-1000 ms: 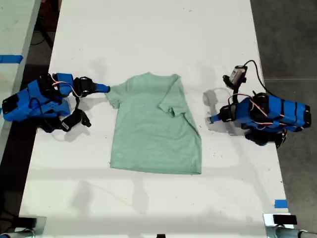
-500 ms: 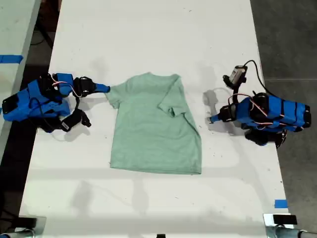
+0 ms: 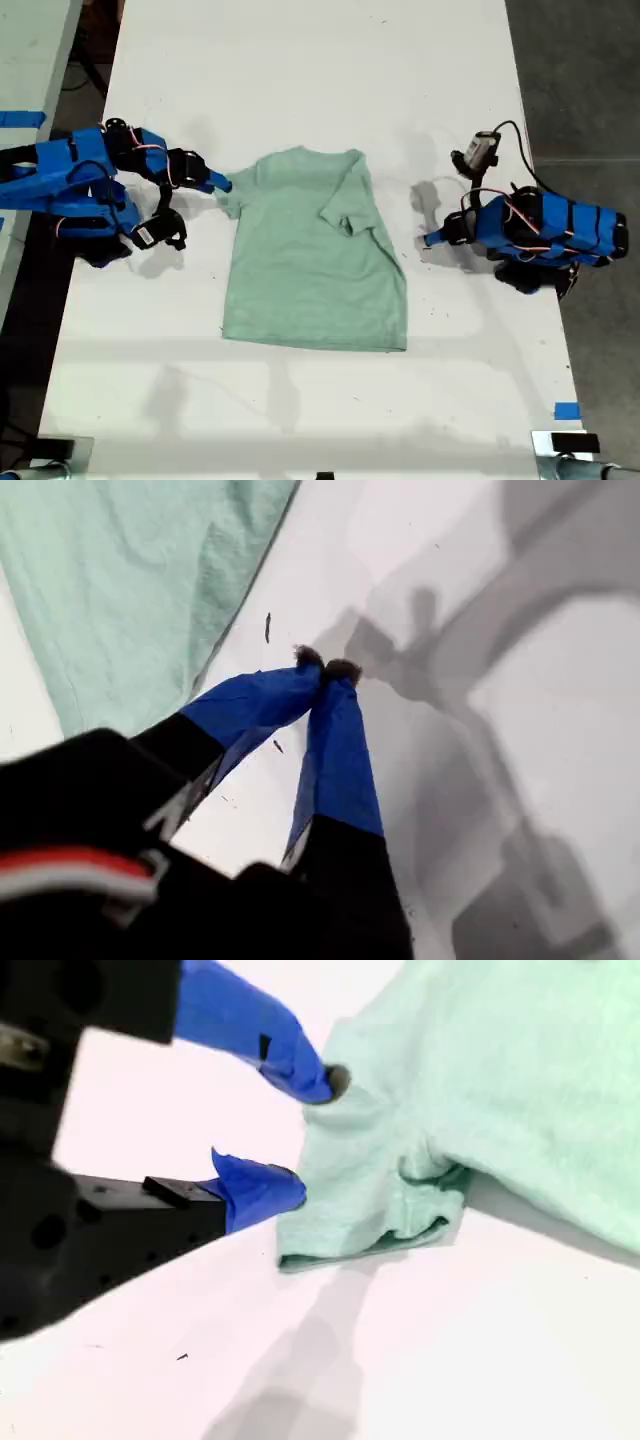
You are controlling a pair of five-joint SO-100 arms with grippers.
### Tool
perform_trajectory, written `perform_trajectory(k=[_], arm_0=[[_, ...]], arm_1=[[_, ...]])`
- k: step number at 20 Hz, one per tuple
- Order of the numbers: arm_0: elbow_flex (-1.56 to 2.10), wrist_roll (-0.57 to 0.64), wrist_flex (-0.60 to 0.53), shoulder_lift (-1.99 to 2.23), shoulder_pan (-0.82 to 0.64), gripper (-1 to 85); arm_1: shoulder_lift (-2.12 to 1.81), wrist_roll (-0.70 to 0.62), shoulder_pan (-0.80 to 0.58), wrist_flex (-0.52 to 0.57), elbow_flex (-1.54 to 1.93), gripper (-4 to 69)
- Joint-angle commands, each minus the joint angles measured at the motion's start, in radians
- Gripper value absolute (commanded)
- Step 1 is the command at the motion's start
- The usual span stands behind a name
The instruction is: Fold t shirt
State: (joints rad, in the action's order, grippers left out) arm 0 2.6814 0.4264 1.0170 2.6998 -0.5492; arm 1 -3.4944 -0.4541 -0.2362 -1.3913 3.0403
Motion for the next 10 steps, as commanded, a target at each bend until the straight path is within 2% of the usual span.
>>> perform_trajectory(k=[1, 6, 8, 10], arm_0=[[-0.037, -0.011, -0.023, -0.014, 0.006, 16.4], [-0.107, -0.104, -0.003, -0.245, 0.061, 13.1], [-0.143, -0.132, 0.006, -0.420, 0.040, 15.1], [-0.140, -0.133, -0.034, -0.583, -0.015, 18.1]], arm_1=[[-0.003, -0.006, -0.003, -0.002, 0.040, 0.7], [-0.003, -0.003, 0.000, -0.002, 0.040, 0.7], [-0.003, -0.005, 0.000, -0.002, 0.040, 0.7], [-0.003, -0.009, -0.003, -0.002, 0.040, 0.7]])
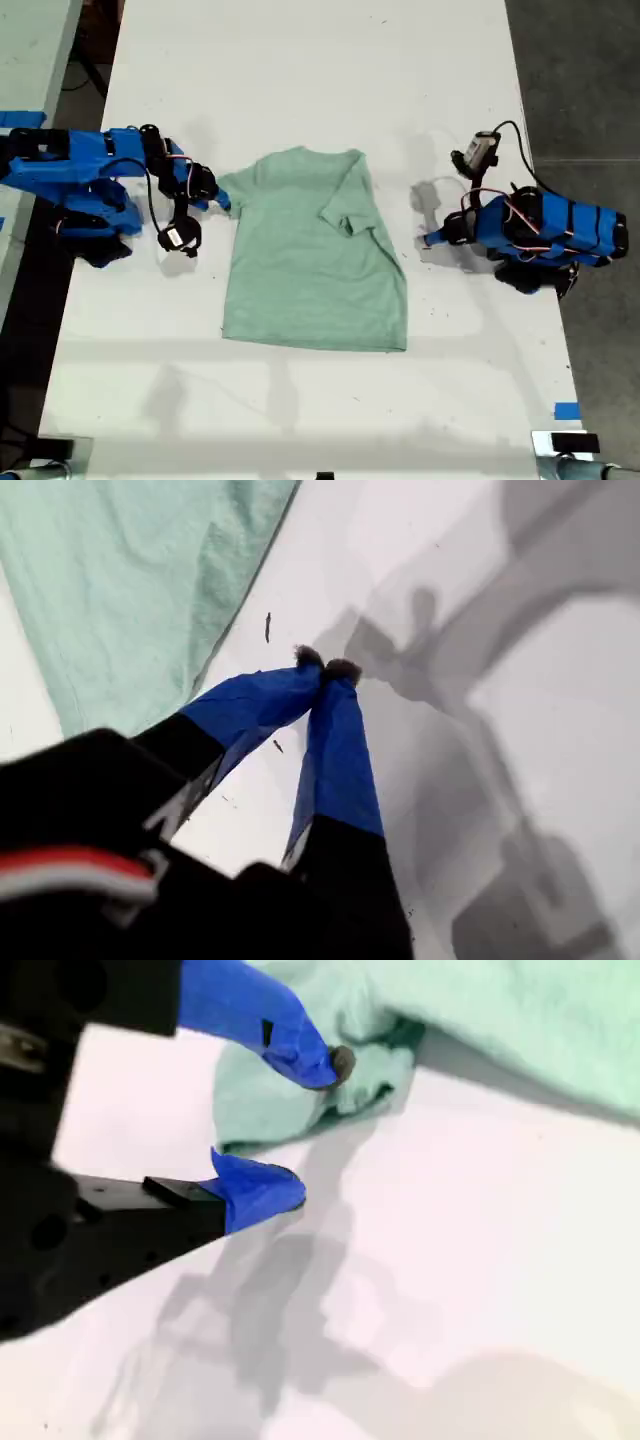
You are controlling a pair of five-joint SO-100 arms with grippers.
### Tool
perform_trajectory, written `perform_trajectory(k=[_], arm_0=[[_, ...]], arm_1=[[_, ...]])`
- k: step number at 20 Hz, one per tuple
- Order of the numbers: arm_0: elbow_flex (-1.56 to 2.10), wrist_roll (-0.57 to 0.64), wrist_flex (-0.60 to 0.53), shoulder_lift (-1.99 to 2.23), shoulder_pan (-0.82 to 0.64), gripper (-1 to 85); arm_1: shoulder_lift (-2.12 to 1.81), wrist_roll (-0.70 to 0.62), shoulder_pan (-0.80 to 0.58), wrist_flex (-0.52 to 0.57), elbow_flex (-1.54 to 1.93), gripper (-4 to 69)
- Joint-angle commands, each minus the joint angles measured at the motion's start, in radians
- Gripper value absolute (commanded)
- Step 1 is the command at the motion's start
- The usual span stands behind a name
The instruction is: Fold t shirt
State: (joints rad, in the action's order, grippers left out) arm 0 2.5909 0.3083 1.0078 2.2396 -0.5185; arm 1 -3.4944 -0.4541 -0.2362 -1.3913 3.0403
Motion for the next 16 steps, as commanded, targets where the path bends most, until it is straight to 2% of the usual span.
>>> perform_trajectory(k=[1, 4, 6, 9, 11, 13, 16], arm_0=[[-0.051, -0.011, -0.060, -0.196, -0.072, 18.7], [-0.097, 0.002, -0.098, -0.232, -0.081, 17.5], [-0.114, -0.008, -0.060, -0.115, -0.075, 15.7], [-0.104, -0.006, 0.051, 0.121, -0.132, 12.6], [-0.083, 0.011, 0.080, 0.267, -0.179, 12.0], [-0.057, 0.060, 0.067, 0.262, -0.245, 14.0], [-0.032, 0.120, -0.041, 0.037, -0.314, 18.1]], arm_1=[[-0.003, -0.009, -0.005, -0.002, 0.040, 0.7], [-0.003, -0.014, -0.005, -0.002, 0.040, 0.7], [-0.003, -0.014, -0.002, -0.002, 0.040, 0.7], [-0.003, -0.014, 0.000, 0.000, 0.040, 0.7], [-0.003, -0.014, 0.000, 0.000, 0.040, 0.7], [-0.003, -0.014, 0.000, 0.000, 0.040, 0.7], [-0.003, -0.014, 0.000, 0.000, 0.040, 0.7]])
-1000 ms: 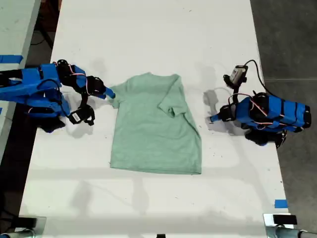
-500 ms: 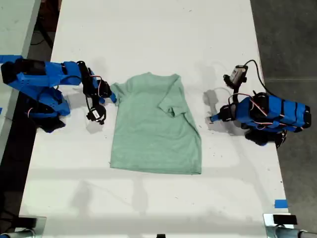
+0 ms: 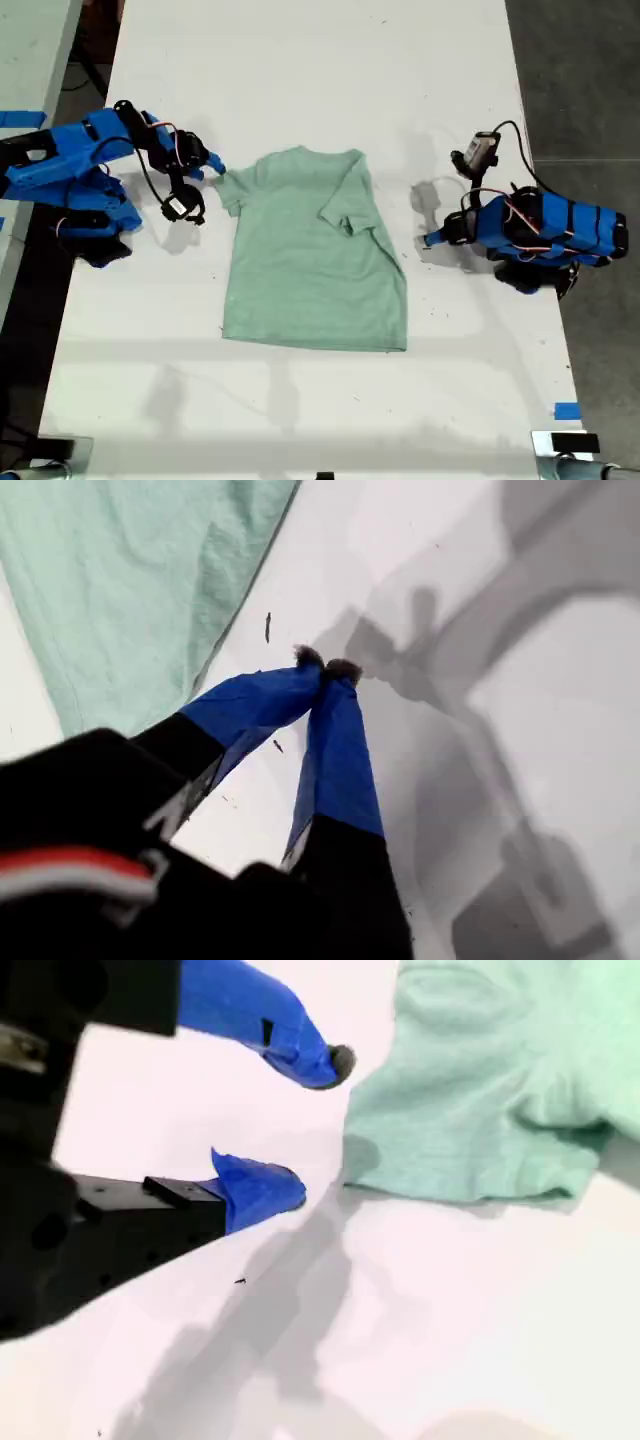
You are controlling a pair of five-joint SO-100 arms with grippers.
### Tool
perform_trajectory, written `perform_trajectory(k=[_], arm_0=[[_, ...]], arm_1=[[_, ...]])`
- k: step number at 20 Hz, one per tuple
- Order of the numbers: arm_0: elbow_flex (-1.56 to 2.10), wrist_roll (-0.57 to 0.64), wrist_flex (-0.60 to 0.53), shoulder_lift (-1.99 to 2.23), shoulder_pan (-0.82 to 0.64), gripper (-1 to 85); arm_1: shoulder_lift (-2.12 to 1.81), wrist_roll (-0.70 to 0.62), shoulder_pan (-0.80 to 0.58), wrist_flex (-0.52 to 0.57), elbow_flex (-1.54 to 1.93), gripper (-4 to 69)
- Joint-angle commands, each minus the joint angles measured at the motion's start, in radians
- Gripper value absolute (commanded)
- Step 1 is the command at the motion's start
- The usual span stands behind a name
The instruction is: Fold t shirt
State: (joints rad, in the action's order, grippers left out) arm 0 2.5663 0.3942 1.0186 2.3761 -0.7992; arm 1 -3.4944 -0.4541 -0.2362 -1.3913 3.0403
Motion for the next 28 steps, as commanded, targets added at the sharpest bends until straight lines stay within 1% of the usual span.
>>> perform_trajectory(k=[1, 3, 5, 6, 7, 8, 11, 14, 16, 19, 22, 24, 25, 27, 28], arm_0=[[-0.011, 0.048, -0.095, -0.179, -0.035, 18.3], [-0.040, 0.069, -0.164, -0.321, -0.020, 18.6], [-0.106, 0.074, -0.172, -0.443, 0.026, 18.1], [-0.132, 0.074, -0.172, -0.483, 0.046, 15.0], [-0.155, 0.067, -0.166, -0.514, 0.055, 5.1], [-0.170, 0.058, -0.156, -0.535, 0.057, -0.3], [-0.215, 0.041, -0.097, -0.548, 0.072, -0.3], [-0.347, 0.015, 0.021, -0.514, 0.146, -0.3], [-0.514, -0.002, 0.100, -0.506, 0.249, -0.3], [-0.798, -0.032, 0.176, -0.609, 0.413, -0.3], [-1.112, -0.035, 0.250, -0.819, 0.508, -0.3], [-1.313, -0.008, 0.275, -0.979, 0.549, -0.3], [-1.404, 0.005, 0.285, -1.063, 0.566, 1.2], [-1.552, 0.023, 0.350, -1.193, 0.586, 12.6], [-1.543, 0.025, 0.365, -1.197, 0.577, 12.9]], arm_1=[[-0.003, -0.014, 0.000, 0.000, 0.040, 0.7], [-0.003, -0.014, 0.000, 0.000, 0.040, 0.7], [-0.003, -0.014, 0.000, 0.000, 0.040, 0.7], [-0.003, -0.014, 0.000, 0.000, 0.040, 0.7], [-0.005, -0.015, 0.000, 0.000, 0.040, 0.7], [-0.005, -0.015, 0.002, 0.000, 0.040, 0.7], [-0.005, -0.017, 0.002, 0.000, 0.040, 0.7], [-0.005, -0.018, -0.002, 0.000, 0.040, 0.7], [-0.005, -0.014, 0.005, 0.000, 0.040, 0.7], [-0.005, -0.021, 0.000, 0.000, 0.040, 0.7], [-0.005, -0.028, -0.008, 0.000, 0.040, 0.7], [-0.005, -0.023, 0.000, 0.000, 0.040, 0.7], [-0.005, -0.017, 0.006, 0.000, 0.040, 0.7], [-0.005, -0.014, 0.014, 0.000, 0.040, 0.7], [-0.005, -0.017, 0.014, 0.000, 0.040, 0.7]])
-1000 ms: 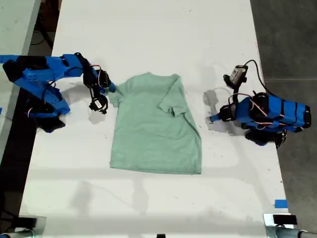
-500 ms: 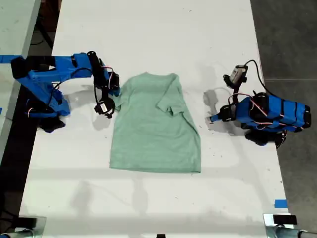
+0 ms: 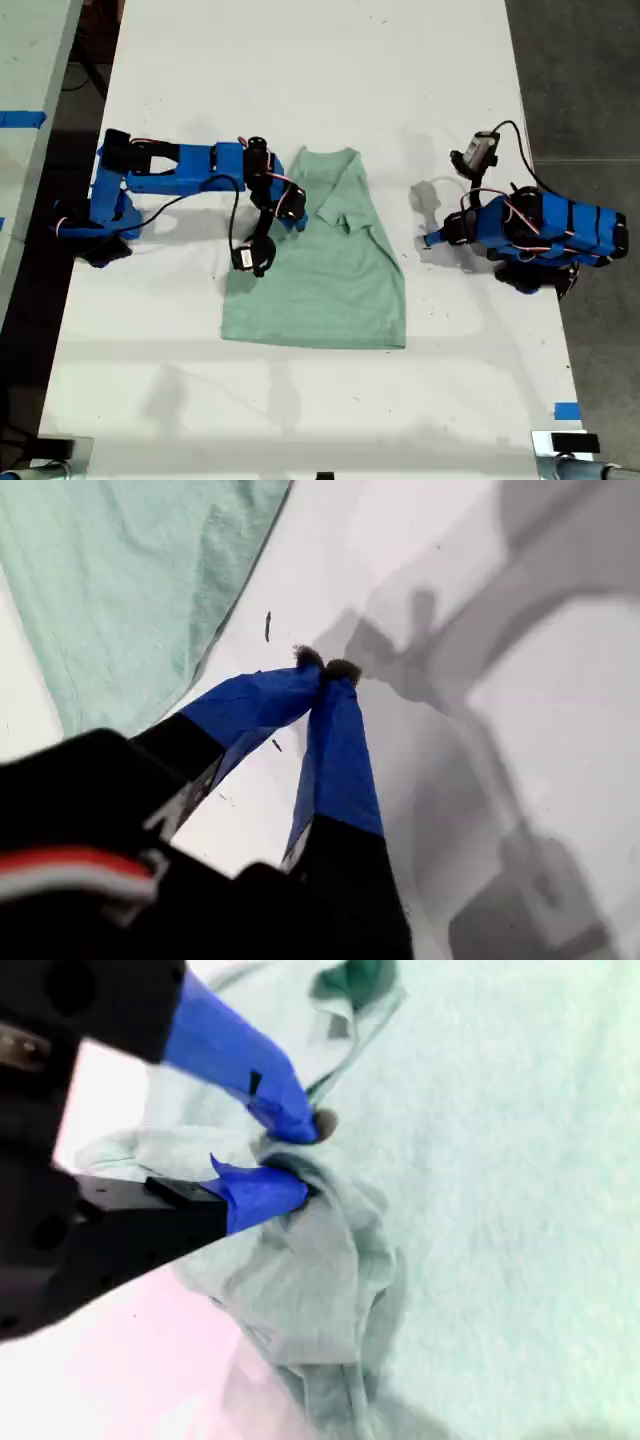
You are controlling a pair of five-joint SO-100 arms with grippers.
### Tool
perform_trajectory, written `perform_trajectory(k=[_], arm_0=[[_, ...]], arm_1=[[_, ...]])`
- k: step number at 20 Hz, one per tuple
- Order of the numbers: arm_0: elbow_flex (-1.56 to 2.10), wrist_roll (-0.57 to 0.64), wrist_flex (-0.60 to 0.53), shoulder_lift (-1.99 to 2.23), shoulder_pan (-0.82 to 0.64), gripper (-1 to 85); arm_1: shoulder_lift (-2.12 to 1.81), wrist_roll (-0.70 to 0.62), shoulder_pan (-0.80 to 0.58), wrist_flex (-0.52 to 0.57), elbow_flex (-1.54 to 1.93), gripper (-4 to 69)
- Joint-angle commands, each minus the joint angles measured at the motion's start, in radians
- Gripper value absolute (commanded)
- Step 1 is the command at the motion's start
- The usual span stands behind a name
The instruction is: Fold t shirt
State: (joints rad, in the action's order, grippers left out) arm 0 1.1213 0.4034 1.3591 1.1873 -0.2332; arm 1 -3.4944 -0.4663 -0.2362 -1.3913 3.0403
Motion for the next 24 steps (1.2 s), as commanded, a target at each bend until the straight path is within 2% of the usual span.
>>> perform_trajectory(k=[1, 2, 6, 9, 14, 16, 20, 22, 24], arm_0=[[-0.086, 0.017, 0.044, 0.005, -0.008, 8.3], [-0.071, 0.015, 0.057, 0.029, -0.029, 4.9], [0.028, -0.008, 0.071, 0.255, -0.104, 3.7], [0.258, -0.055, 0.041, 0.468, -0.140, 2.6], [1.017, -0.048, -0.270, 1.115, -0.264, -0.2], [1.201, -0.078, -0.302, 1.293, -0.247, -0.2], [1.678, -0.155, -0.514, 1.623, -0.202, -0.2], [1.829, -0.150, -0.494, 1.875, -0.233, -0.3], [1.898, -0.144, -0.365, 2.174, -0.241, -0.3]], arm_1=[[-0.005, -0.011, 0.009, 0.000, 0.040, 0.7], [-0.005, -0.015, 0.003, 0.002, 0.040, 0.7], [-0.005, -0.015, 0.012, 0.002, 0.040, 0.7], [-0.005, -0.008, 0.021, 0.002, 0.040, 0.7], [-0.005, -0.008, 0.011, 0.002, 0.040, 0.7], [-0.005, -0.009, 0.009, 0.002, 0.040, 0.7], [-0.005, 0.000, 0.018, 0.002, 0.040, 0.7], [-0.005, -0.006, 0.011, 0.002, 0.040, 0.7], [-0.005, -0.014, 0.005, 0.002, 0.040, 0.7]])
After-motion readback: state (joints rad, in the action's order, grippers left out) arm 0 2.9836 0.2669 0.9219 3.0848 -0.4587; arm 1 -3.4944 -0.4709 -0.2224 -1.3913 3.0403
